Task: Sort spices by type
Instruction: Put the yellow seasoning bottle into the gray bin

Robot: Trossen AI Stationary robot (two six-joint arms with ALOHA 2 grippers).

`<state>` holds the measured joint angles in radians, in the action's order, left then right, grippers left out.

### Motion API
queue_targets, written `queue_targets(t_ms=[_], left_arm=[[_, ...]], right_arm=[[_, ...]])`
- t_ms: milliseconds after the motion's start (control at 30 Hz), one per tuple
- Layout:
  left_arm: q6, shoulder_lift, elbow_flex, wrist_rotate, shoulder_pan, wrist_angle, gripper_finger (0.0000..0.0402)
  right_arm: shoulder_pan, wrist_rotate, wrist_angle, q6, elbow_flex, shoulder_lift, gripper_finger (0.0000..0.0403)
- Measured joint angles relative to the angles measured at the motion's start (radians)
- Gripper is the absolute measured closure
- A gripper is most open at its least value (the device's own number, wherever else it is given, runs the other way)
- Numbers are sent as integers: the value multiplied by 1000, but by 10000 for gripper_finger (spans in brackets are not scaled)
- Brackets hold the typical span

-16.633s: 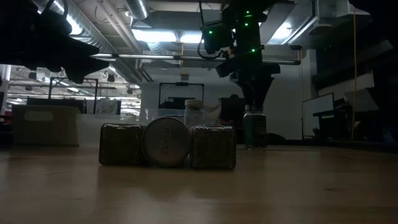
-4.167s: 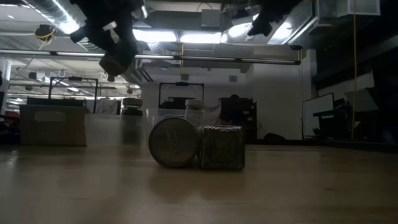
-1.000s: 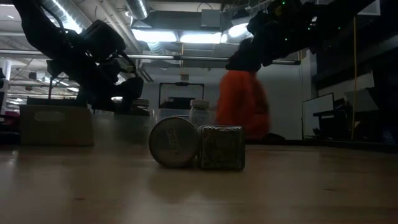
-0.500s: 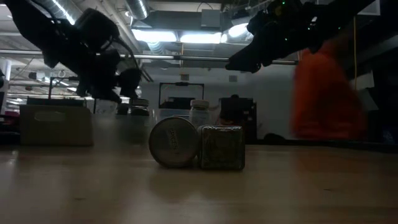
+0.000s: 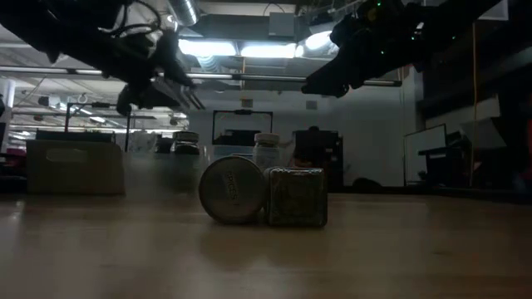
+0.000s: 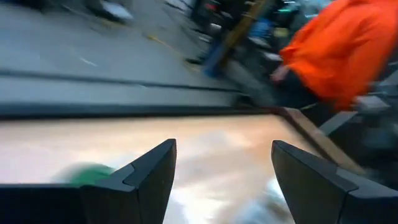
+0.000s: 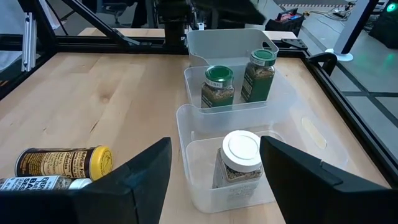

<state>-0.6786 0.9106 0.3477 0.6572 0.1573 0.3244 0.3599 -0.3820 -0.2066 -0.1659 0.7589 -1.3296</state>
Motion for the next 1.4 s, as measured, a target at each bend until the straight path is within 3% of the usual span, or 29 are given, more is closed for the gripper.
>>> queue_targets(t_ms=[200,400,633,900,1100,1400], left_arm=[[-217,11,5,-192,-107,69,153],[-343,86,107,-207,-248,35,153],[-538,250,369,-225,-340,-336,153],[-835,497,648,-411,-378,-739,153],[-949,656,720,-574,-383,-753,153],[-994,788,736,-680,-378,-719,153]], right_arm=[[0,0,16,0,0,0,157],[0,-2,68,0,0,0,157],[0,-2,106,1,0,0,157],[0,-2,107,1,0,0,157],[0,-3,106,1,0,0,157],[0,-3,105,1,0,0,157]])
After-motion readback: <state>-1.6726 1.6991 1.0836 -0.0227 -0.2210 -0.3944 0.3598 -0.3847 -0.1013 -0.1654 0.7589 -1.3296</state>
